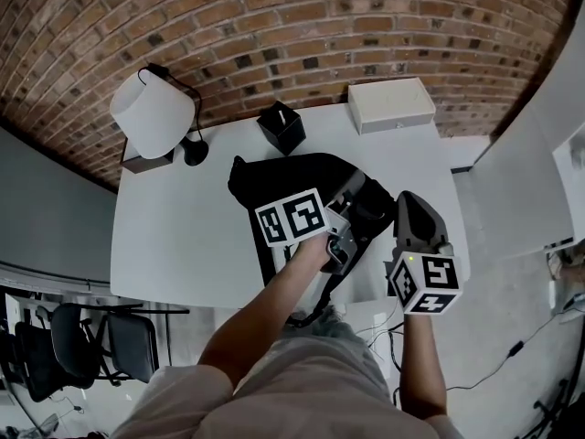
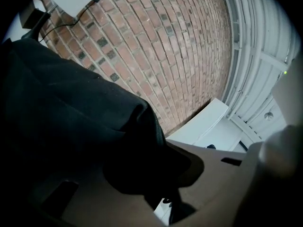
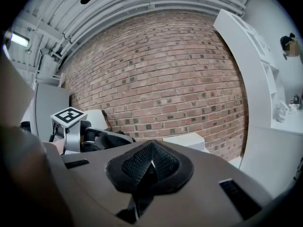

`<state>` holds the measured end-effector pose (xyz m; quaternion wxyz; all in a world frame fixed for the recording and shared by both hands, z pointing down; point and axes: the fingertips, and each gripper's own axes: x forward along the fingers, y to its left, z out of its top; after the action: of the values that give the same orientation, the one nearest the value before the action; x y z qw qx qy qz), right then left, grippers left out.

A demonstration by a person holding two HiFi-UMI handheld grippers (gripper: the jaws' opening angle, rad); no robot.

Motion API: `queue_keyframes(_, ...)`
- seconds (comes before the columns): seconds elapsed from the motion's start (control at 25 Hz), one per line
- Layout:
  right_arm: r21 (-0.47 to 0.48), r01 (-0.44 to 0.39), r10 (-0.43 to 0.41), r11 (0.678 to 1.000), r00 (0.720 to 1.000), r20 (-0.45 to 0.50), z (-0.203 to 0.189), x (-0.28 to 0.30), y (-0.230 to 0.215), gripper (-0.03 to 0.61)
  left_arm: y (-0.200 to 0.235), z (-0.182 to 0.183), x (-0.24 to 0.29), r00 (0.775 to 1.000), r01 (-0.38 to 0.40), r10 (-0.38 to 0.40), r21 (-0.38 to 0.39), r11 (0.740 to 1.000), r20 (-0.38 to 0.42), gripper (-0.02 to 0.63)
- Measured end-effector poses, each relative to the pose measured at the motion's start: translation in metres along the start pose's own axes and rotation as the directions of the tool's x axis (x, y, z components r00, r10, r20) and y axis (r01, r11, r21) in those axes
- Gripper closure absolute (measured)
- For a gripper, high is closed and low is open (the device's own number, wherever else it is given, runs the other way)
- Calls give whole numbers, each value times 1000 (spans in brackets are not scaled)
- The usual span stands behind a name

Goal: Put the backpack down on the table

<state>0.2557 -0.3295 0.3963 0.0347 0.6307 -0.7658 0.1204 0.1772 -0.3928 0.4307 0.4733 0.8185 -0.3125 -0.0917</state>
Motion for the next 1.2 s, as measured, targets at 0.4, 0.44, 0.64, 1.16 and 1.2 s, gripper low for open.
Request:
queue_keyframes(0.4,18,17,-16,1000,1000,-23,-4,25,-19,578,24,-12,46,991,-87,86,-4,996,-99,526)
queue_keyframes(0.44,20,19,-19,1000,999,-26,-6,27,-21,578,27,-12,50,990,-97,96,-6,995,-108,525)
queue_keyframes(0.64,23,36,-35,999,998,-46,-8,39,-31,578,41,-14,69,976,-166,162,-12,986,-144,525)
queue_keyframes(1.16,41,82,-79,996,994,-77,-14,55,-58,578,75,-24,110,937,-282,263,-55,958,-230,511)
queue_keyframes(1.2,43,85,-82,995,993,-80,-15,56,-59,578,77,-24,112,935,-288,267,-60,956,-235,509)
